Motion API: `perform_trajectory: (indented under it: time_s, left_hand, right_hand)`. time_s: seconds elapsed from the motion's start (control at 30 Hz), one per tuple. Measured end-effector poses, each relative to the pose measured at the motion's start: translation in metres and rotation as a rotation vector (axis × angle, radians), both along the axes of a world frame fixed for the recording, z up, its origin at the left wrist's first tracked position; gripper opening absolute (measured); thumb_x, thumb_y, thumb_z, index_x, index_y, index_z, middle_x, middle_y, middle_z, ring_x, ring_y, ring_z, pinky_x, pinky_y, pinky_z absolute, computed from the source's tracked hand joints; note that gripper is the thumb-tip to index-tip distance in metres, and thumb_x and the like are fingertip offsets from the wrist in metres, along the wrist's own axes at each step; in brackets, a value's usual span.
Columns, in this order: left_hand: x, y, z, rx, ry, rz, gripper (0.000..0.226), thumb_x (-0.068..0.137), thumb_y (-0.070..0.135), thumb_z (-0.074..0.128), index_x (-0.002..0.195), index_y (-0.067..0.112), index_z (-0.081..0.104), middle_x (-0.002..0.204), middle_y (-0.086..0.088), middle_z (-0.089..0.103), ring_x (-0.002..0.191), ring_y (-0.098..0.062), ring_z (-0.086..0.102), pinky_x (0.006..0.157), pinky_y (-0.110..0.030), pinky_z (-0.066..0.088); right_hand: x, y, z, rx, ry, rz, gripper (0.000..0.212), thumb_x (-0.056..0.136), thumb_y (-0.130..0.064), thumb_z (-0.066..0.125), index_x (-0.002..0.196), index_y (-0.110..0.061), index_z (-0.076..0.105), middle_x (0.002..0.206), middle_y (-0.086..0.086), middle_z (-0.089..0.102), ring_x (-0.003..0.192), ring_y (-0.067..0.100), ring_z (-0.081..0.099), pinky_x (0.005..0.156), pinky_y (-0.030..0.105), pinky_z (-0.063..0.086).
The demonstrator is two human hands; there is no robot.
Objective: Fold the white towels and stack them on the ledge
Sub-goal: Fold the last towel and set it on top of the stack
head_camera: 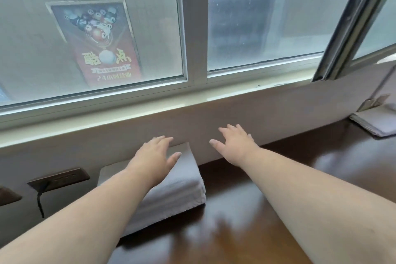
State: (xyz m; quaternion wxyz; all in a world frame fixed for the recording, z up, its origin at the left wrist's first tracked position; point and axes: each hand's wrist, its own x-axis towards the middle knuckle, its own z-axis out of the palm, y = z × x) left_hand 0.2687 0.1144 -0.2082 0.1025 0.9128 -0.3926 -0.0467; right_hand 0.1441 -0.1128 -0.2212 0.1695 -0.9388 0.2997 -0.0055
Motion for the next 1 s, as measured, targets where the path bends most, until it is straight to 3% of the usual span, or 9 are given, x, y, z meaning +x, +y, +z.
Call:
perform_trajectory:
  time_s: [0.33,0.63,0.73,1.0]
  left_hand:
    - [-0.156,-0.120,0.082,-0.150,-0.096,-0.241,0.059,0.092,0.060,0.045,0.144,0.033,0.037,0.152,0.008,0.033,0.138,-0.017,0.036,0.116,-0.037,0.026]
    - [-0.331,-0.235,0.132,-0.281,-0.078,-0.450,0.056,0.089,0.059,0.050,0.139,0.034,0.043,0.147,0.010,0.038,0.132,-0.015,0.043,0.109,-0.036,0.037]
    - [-0.375,-0.267,0.140,-0.297,-0.048,-0.486,0.058,0.089,0.060,0.051,0.139,0.034,0.043,0.147,0.008,0.038,0.131,-0.016,0.044,0.109,-0.036,0.037]
    - [-0.439,-0.343,0.132,-0.254,-0.006,-0.549,0.067,0.090,0.058,0.050,0.148,0.031,0.030,0.155,0.006,0.029,0.141,-0.017,0.031,0.114,-0.036,0.029]
  right_hand:
    - [-0.218,-0.085,0.095,-0.092,-0.142,-0.142,0.070,0.093,-0.060,0.050,0.152,-0.026,0.033,0.159,-0.001,0.031,0.151,0.024,0.013,0.120,0.046,0.021]
    - [-0.433,-0.152,0.165,-0.233,-0.229,-0.303,0.065,0.094,-0.050,0.058,0.148,-0.017,0.043,0.152,0.004,0.043,0.143,0.021,0.032,0.117,0.030,0.018]
    - [-0.488,-0.171,0.176,-0.236,-0.240,-0.383,0.060,0.093,-0.049,0.060,0.144,-0.021,0.047,0.149,0.004,0.046,0.140,0.024,0.036,0.114,0.035,0.025]
    - [-0.572,-0.229,0.159,-0.171,-0.262,-0.545,0.094,0.089,-0.056,0.059,0.159,-0.031,0.002,0.164,0.002,0.020,0.151,0.027,0.014,0.122,0.042,0.016]
